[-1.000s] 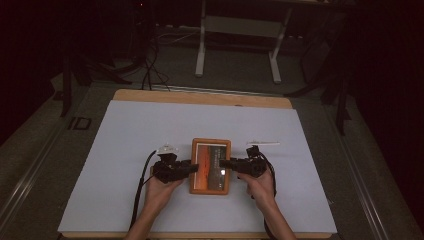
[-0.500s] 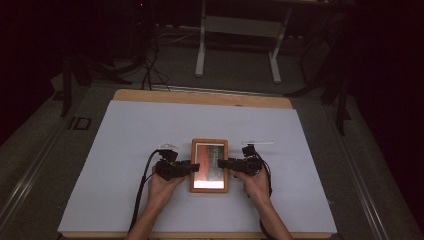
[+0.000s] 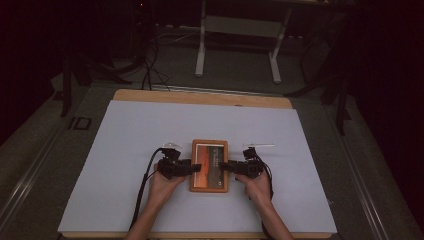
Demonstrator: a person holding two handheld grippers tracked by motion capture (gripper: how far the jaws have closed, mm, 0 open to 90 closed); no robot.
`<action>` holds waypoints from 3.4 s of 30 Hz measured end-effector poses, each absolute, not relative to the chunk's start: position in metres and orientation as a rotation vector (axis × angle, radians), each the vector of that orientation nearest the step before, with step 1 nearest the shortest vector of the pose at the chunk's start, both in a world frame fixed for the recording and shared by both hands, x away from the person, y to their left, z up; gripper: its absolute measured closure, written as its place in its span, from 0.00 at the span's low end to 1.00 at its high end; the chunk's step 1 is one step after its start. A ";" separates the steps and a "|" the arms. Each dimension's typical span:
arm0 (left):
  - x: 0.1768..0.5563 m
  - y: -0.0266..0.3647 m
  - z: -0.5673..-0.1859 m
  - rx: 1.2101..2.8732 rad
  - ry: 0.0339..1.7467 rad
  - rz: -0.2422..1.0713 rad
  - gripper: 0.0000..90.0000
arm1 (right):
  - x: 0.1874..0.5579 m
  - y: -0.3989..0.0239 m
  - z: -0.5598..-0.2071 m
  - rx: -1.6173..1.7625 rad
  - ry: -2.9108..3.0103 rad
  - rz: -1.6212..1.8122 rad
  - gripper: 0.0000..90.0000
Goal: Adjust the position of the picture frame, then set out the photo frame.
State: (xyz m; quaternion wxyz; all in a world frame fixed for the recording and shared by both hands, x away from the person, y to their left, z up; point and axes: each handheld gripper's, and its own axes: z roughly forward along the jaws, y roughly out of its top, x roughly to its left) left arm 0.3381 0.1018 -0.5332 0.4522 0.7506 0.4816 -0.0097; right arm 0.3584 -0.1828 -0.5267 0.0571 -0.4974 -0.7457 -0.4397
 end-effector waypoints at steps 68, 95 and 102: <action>0.288 0.142 -0.486 1.838 1.069 0.177 0.46 | 0.345 -0.176 -0.475 -1.320 -2.618 -1.512 0.67; 0.288 0.137 -0.490 1.855 1.061 0.145 0.47 | 0.382 -0.161 -0.476 -1.271 -2.826 -1.461 1.00; 0.288 0.138 -0.489 1.847 1.064 0.148 0.47 | 0.388 -0.154 -0.477 -1.269 -2.876 -1.414 0.99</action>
